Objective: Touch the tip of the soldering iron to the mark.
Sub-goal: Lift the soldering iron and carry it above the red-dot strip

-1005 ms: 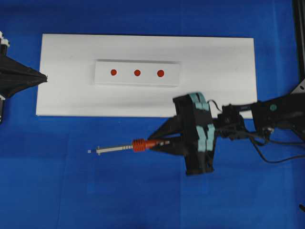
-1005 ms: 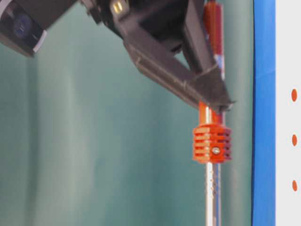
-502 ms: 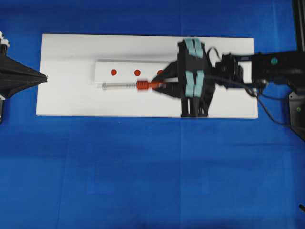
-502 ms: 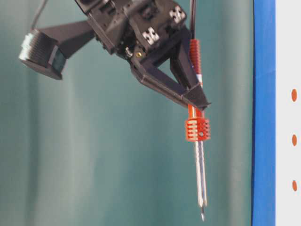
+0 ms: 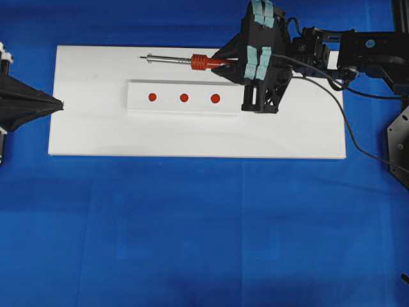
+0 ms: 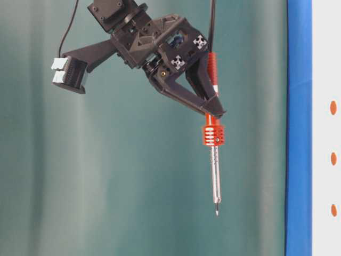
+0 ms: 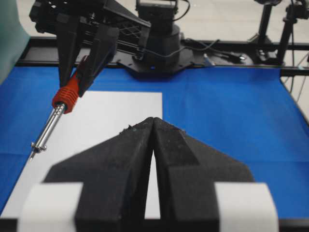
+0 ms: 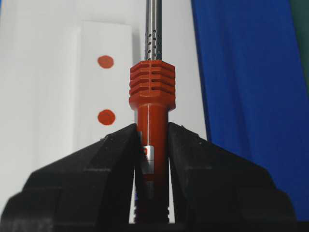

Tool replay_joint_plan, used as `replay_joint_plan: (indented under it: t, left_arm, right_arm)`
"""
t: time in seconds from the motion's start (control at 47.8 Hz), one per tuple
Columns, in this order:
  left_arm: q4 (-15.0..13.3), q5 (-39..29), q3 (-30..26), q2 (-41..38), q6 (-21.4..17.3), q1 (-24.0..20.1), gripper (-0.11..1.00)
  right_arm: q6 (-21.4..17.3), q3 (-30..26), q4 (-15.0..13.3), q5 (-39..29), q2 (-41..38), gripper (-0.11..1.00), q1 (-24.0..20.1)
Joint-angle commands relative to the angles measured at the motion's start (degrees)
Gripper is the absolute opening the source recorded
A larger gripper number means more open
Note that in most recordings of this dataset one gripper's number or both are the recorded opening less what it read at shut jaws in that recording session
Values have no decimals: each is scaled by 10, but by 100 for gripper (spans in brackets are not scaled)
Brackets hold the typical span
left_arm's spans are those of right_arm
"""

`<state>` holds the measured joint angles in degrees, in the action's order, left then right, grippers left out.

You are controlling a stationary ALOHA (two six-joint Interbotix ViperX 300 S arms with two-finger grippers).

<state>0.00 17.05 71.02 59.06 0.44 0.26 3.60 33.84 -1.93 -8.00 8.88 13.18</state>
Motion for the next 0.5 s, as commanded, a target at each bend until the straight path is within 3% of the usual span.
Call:
replay_joint_plan:
  t: [0.0,0.23,0.481]
  left_arm:
    - [1,3,-5,-5,1,0,0]
    - [1,3,-5,-6,1,0,0]
    - [1,3,-4,-6,0,0,0]
  right_arm:
    - [1,-16,-2,2,15,6,-2]
    - [1,-18,-2,-28,15,6,2]
    - [2,-18,-4,-117,15,6,17]
